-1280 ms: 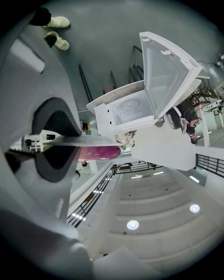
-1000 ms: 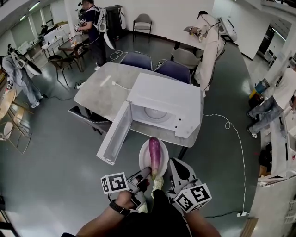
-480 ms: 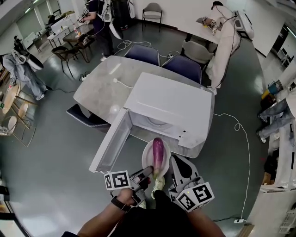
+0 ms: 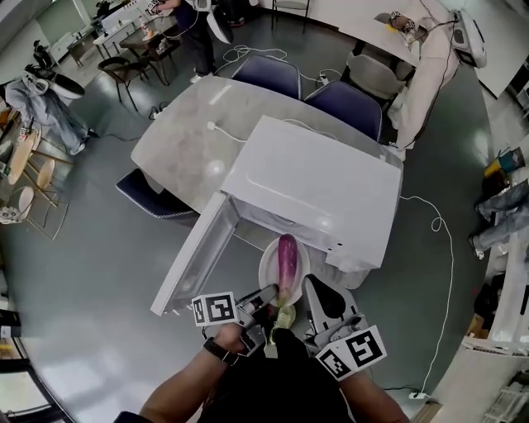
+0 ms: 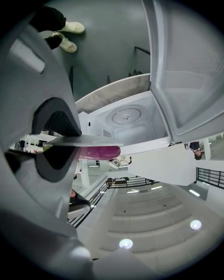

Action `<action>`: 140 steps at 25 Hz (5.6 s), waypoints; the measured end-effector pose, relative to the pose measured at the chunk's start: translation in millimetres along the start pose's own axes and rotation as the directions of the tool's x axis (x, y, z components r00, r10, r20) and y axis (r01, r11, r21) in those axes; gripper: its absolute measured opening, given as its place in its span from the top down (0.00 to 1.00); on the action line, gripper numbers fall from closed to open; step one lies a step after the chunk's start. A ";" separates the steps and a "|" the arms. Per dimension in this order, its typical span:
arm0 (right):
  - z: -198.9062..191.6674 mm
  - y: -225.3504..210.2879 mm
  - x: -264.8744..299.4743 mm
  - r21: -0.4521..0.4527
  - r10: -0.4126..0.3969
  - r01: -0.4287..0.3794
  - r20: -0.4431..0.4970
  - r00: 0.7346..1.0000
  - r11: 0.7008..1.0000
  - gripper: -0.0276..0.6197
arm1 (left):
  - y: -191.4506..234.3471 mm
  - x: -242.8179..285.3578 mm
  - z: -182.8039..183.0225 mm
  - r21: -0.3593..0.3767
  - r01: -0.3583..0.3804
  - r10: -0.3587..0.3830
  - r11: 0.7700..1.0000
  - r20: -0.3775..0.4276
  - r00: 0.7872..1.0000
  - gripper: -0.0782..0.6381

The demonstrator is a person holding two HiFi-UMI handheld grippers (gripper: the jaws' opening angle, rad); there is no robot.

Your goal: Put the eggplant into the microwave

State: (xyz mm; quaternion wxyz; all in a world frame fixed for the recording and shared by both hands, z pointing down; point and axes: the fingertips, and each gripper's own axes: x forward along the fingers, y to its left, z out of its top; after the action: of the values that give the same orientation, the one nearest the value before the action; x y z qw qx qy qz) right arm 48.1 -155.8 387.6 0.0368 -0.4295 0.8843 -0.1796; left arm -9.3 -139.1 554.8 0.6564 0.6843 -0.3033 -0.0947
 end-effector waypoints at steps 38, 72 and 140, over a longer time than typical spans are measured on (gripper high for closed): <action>-98.7 -55.2 51.5 0.055 -0.118 0.119 -0.027 0.993 0.991 0.95 | 123.0 128.2 113.6 -0.053 0.022 -0.019 0.998 0.055 0.998 0.83; -96.7 -62.7 25.7 0.099 -0.131 0.134 -0.039 0.991 0.986 0.95 | 100.3 119.5 33.7 0.628 -0.227 0.215 0.744 0.097 0.972 0.88; -3.0 -32.0 40.9 -0.005 -0.119 0.119 0.019 0.993 0.993 0.95 | -119.2 12.1 57.1 0.840 -0.152 -0.022 0.521 0.191 0.981 0.88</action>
State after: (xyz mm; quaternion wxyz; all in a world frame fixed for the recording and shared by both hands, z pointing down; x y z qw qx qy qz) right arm 45.6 -204.7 405.2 0.0331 -0.4834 0.8572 -0.1746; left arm 4.9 -199.1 437.3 0.2122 0.8940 -0.3935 0.0295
